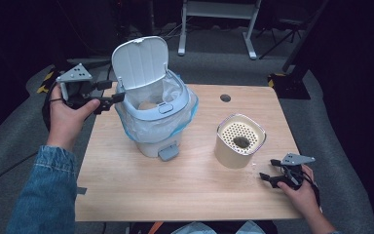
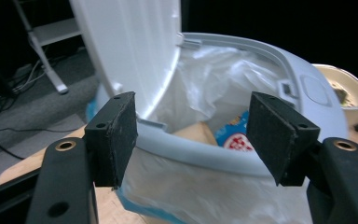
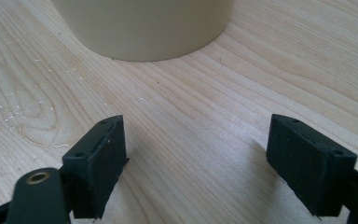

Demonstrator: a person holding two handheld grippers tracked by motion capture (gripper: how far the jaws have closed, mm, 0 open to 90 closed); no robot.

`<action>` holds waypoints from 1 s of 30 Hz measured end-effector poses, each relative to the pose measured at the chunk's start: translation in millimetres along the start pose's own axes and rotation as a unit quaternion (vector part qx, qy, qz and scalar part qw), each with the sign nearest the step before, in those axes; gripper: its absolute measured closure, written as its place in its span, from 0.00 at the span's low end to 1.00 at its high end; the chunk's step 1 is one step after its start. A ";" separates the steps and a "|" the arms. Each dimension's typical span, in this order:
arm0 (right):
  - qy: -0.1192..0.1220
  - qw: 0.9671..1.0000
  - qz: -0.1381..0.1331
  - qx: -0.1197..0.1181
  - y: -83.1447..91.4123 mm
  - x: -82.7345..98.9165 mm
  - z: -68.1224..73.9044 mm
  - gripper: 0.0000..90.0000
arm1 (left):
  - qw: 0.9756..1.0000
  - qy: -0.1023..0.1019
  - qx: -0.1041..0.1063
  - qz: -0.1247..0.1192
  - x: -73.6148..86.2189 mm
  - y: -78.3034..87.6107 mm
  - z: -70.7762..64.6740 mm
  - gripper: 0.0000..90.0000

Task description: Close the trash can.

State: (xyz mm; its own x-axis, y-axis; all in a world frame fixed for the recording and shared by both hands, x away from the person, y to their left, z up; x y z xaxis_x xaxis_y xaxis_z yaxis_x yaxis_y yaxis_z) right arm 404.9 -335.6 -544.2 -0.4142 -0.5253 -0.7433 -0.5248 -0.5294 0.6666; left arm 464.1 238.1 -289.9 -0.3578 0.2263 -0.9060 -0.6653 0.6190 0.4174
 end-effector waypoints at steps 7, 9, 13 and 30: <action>0.000 1.000 0.000 0.000 0.0 0.0 0.1 0.23 | 0.999 0.008 -0.044 0.017 -8.6 -9.7 17.1 0.34; 0.000 1.000 0.000 0.000 0.0 0.0 0.1 0.23 | 0.999 0.013 -0.049 0.016 -10.7 -12.6 20.5 0.34; 0.001 1.000 0.000 0.000 0.1 0.0 0.1 0.23 | 0.999 0.011 -0.050 0.015 -16.6 -17.2 22.8 0.35; 0.003 1.000 -0.002 -0.004 0.4 -0.1 0.9 0.25 | 0.999 -0.004 -0.032 -0.009 -38.5 -20.2 12.5 0.36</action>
State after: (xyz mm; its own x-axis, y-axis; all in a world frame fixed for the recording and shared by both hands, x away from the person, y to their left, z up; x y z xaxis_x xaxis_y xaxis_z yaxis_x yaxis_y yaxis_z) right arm 404.0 -335.2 -543.9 -0.4072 -0.5274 -0.7457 -0.5211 -0.5364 0.6639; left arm 499.5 226.3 -264.3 -0.3410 0.2216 -0.9136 -0.7122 0.5734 0.4049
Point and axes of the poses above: each handheld gripper's, and its own axes: y roughly backward along the jaws, x roughly out of its underside, z roughly to its left, the point moved 6 cm from there along -y, roughly forward along the jaws, and after that the axes turned 4 degrees about y, right-handed, at the moved point
